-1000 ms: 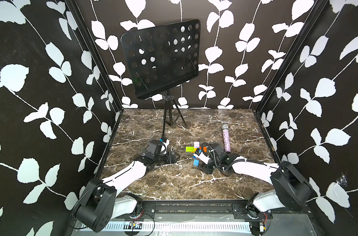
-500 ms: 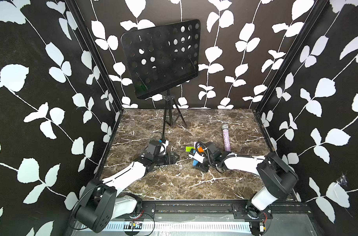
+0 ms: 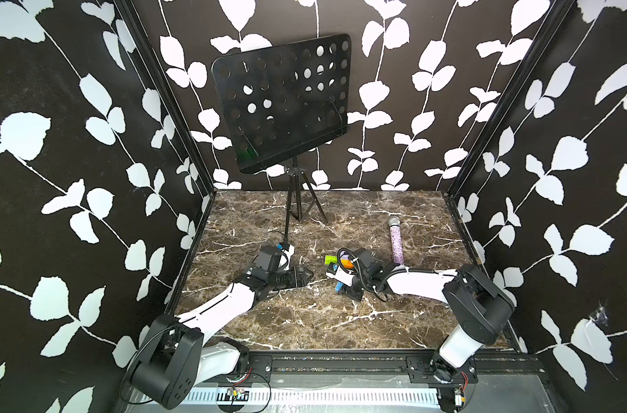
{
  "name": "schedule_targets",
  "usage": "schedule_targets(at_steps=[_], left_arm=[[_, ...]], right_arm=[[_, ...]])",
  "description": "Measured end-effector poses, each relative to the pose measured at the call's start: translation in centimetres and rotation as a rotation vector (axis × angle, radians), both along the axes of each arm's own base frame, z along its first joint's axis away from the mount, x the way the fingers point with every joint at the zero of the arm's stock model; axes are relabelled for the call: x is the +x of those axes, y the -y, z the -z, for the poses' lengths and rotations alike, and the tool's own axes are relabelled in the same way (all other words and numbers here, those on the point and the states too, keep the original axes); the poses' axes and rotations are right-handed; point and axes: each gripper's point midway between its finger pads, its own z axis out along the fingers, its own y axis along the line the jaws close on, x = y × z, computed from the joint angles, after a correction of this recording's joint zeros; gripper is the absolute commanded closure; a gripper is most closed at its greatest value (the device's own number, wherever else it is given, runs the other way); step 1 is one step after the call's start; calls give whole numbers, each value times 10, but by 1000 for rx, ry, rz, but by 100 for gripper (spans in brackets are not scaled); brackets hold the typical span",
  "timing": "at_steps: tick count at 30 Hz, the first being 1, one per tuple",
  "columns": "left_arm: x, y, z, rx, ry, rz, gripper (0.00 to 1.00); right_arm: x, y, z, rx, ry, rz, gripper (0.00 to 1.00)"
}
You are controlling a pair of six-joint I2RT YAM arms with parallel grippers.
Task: Assemble a fork with lego
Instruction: Pick up the lego brick from the center of the board.
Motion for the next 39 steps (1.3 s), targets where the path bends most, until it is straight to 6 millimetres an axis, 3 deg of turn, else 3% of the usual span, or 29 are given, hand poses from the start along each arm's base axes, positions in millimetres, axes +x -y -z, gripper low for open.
schedule_targets(at_steps=[9, 16, 21, 25, 29, 34, 36, 39], left_arm=[[3, -7, -12, -30, 12, -29, 22], [3, -8, -15, -42, 11, -34, 22], [5, -6, -20, -52, 14, -30, 22], [12, 1, -30, -82, 21, -19, 22], [27, 11, -36, -134, 5, -12, 22], [49, 25, -33, -233, -36, -16, 23], [58, 32, -32, -260, -54, -7, 24], [71, 42, -34, -302, -59, 10, 26]], right_arm=[[-13, -2, -5, -22, -1, -52, 68], [-19, 1, -48, 32, 63, -73, 67], [-28, 5, -66, 50, 52, -83, 66], [-27, 4, -103, 70, 54, -86, 66], [-16, -1, -158, 107, 124, -79, 65], [4, -10, -209, 107, 199, -73, 66], [10, -11, -216, 102, 220, -74, 66], [15, -8, -210, 69, 209, -71, 66]])
